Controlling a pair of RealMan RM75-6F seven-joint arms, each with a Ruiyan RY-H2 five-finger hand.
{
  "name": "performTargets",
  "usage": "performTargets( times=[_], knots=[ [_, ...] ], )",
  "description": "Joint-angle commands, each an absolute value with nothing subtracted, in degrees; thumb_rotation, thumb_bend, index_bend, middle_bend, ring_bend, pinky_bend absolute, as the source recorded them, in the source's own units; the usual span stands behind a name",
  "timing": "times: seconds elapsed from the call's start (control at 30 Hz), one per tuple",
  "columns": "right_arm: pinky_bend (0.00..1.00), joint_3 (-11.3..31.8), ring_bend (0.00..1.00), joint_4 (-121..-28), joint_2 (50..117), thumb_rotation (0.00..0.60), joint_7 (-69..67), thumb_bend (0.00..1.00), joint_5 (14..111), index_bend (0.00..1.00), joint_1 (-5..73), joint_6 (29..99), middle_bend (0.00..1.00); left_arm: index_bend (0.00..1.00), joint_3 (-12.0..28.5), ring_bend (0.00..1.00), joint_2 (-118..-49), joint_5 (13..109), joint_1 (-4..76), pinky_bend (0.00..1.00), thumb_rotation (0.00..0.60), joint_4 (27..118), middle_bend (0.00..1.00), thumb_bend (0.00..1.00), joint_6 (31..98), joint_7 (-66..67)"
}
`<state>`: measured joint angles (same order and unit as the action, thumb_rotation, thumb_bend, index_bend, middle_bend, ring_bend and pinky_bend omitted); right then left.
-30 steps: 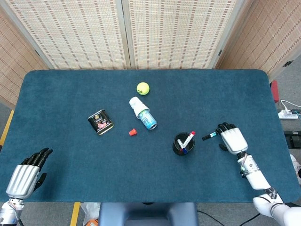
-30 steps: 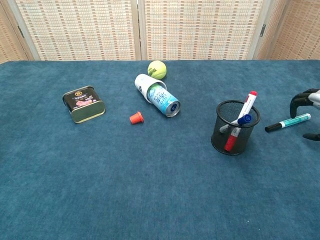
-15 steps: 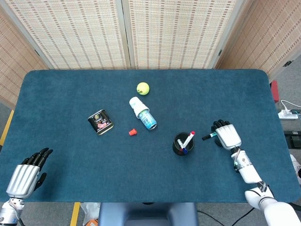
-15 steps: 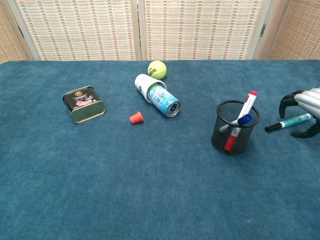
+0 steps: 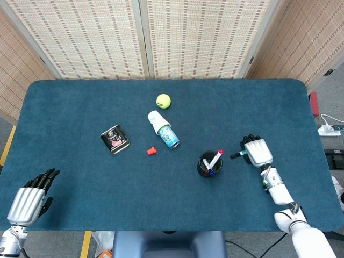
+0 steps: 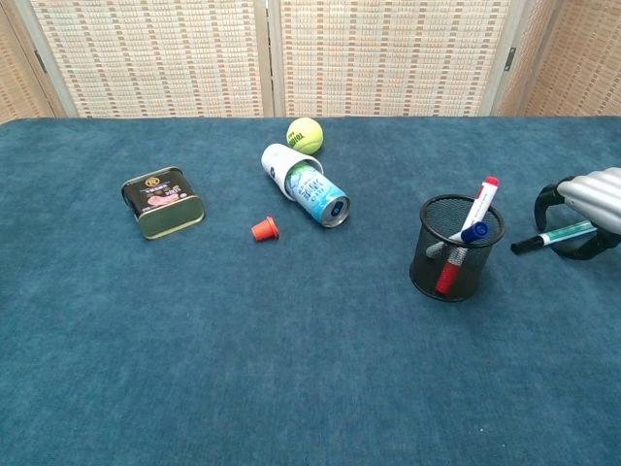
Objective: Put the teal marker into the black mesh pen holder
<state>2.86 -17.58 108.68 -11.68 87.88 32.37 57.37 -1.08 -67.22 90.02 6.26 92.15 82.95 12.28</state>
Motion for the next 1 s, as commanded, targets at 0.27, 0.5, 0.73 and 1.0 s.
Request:
performTargets(
  times=[0.27, 0.5, 0.73, 1.0],
  knots=[
    [0.51, 2.9, 0.38, -15.6, 110.0, 0.6, -10.5, 0.22, 87.3, 0.57, 32.3, 58.2, 0.42, 0.14, -1.2, 0.2, -67.2, 90.3, 6.2, 0.39, 0.6, 92.2, 0.12, 0.33, 83.1, 12.1],
    [0.6, 2.8, 0.48, -15.5, 109.9, 0.6, -10.9, 0.22, 87.3, 0.65, 31.9, 59.5, 0.5, 0.14, -1.2, 0.2, -67.2, 90.5, 6.2, 0.39, 0.6, 92.2, 0.12, 0.33, 83.3, 12.1],
    [0.62, 2.7, 0.5, -17.3, 108.8, 0.6, -12.1, 0.22, 87.4, 0.65, 31.2, 62.2, 0.51, 0.14, -1.2, 0.2, -67.1, 90.6, 6.2, 0.39, 0.6, 92.3, 0.12, 0.33, 83.5, 12.0],
    [0.62, 4.5, 0.5, -26.9, 103.7, 0.6, -15.6, 0.23, 86.7, 0.66, 29.7, 70.7, 0.51, 0.14, -1.3, 0.2, -67.1, 90.8, 6.1, 0.39, 0.6, 92.3, 0.12, 0.33, 83.7, 12.0]
  ],
)
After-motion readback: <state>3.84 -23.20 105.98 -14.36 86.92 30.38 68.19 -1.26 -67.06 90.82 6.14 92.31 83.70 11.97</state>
